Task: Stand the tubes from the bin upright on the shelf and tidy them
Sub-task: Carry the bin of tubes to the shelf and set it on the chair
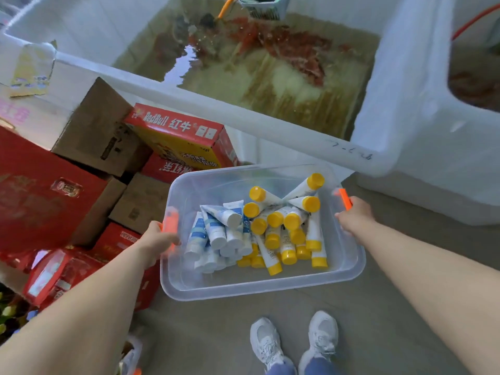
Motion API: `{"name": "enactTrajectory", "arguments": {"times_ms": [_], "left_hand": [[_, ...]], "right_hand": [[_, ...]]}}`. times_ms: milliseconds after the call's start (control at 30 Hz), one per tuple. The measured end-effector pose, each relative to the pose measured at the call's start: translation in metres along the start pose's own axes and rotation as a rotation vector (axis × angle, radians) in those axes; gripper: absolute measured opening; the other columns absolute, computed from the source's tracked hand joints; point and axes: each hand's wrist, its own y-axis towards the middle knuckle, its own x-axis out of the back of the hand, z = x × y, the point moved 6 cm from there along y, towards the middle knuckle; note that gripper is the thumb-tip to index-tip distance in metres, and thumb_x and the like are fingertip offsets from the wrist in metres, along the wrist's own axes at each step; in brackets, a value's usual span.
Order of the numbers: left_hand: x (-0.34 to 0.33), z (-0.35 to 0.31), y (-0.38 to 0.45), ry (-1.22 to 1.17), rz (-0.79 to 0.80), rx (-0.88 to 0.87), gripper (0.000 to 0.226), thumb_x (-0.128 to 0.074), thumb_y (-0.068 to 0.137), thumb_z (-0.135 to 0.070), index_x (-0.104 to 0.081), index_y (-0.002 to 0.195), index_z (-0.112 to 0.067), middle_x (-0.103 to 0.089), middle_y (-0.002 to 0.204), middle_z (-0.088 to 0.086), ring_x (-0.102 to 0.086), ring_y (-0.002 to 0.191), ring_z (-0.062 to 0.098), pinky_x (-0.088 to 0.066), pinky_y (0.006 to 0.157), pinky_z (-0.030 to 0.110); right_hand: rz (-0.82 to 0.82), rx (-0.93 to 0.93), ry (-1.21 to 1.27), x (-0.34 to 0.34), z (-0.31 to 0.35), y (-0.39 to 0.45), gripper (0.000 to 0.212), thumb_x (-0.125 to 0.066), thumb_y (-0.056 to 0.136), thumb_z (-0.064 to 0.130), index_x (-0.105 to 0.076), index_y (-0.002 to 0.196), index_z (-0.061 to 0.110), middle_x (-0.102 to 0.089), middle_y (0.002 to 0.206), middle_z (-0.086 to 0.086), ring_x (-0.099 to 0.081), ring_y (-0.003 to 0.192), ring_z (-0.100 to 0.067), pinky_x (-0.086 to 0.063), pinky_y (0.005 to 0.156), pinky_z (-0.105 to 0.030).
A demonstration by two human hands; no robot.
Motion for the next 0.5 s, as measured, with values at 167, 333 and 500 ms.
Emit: {"name": "enactTrajectory", "arguments": {"times_ms": [167,333,500], "left_hand": [[-0.05,-0.038,-0.021,0.074,0.056,-0.066,0.047,-0.062,0.079,0.0,-0.036,0.116,-0.01,-0.05,0.112,0.015,-0.054,0.094,0.03,-0.05,0.069,0.04],[-0.117,-0.078,-0.054,0.11,0.132,-0.137,0.043,-0.059,0.079,0.003,-0.036,0.113,-0.007,-0.049,0.104,0.016,-0.055,0.092,0.033,-0.051,0.075,0.044],[-0.192,-0.123,-0.108,0.219,0.193,-0.207,0.041,-0.057,0.079,0.005,-0.037,0.114,-0.004,-0.05,0.094,0.012,-0.055,0.079,0.026,-0.049,0.063,0.036]], "right_hand": [[-0.064,-0.089,0.069,0.045,-0.063,-0.002,0.014,-0.058,0.086,0.028,-0.052,0.086,0.015,-0.06,0.086,-0.015,-0.064,0.083,-0.037,-0.056,0.078,-0.048],[-0.126,-0.202,0.06,0.103,-0.135,-0.011,0.011,-0.059,0.082,0.013,-0.055,0.092,0.013,-0.06,0.088,-0.013,-0.063,0.083,-0.035,-0.056,0.079,-0.045],[-0.152,-0.301,0.087,0.163,-0.215,-0.025,0.013,-0.058,0.084,0.015,-0.052,0.095,0.013,-0.06,0.09,-0.013,-0.063,0.085,-0.034,-0.055,0.079,-0.04]]}}
